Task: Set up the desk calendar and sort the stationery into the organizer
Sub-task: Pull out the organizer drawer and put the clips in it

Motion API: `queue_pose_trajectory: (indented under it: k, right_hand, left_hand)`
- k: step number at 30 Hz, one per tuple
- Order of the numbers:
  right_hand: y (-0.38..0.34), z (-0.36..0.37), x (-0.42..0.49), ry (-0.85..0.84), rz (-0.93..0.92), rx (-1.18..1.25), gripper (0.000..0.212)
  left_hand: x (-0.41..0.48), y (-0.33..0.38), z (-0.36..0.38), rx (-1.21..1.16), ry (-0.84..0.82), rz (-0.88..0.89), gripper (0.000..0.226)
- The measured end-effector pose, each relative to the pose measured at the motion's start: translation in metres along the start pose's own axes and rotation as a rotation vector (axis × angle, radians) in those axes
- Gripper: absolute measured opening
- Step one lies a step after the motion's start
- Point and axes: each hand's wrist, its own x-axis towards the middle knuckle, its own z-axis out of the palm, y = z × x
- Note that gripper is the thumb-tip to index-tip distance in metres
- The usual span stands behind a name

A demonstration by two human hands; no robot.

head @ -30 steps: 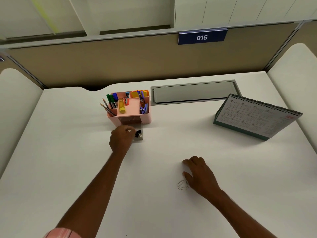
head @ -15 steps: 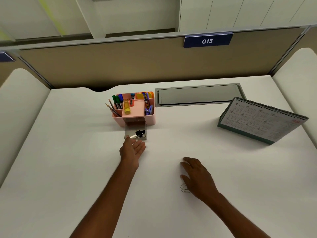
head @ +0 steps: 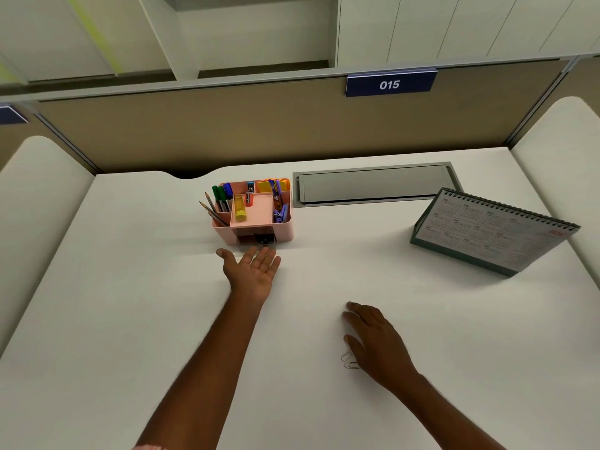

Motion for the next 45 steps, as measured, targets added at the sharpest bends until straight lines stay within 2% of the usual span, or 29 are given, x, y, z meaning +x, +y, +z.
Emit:
queue_pose_trajectory:
  k: [9,19,35,41,45]
  right_hand:
    - [0.001,0.002,-0.003,0.030,-0.017,0.012,0.048]
    - [0.002,0.003,-0.003,0.031,-0.030,0.002,0.047]
    - [0.002,0.003,-0.004,0.023,-0.039,-0.003,0.047]
    - [0.000,-0.006,-0.008,-0.033,-0.028,-0.003,0.049]
    - [-0.002,-0.016,-0.024,-0.003,0.027,0.019,0.045]
  left_hand:
    - [0.010,0.007,0.014,0.036,-0.027,0.025,0.094]
    - [0.017,0.005,0.012,0.050,0.021,0.017,0.088]
    - [0.027,-0.009,0.017,-0.227,0.044,0.031,0.059]
    - [0.028,-0.011,0.011,-0.158,0.091,0.034,0.053]
    - [0.026,-0.010,0.009,-0.058,0.120,0.043,0.048]
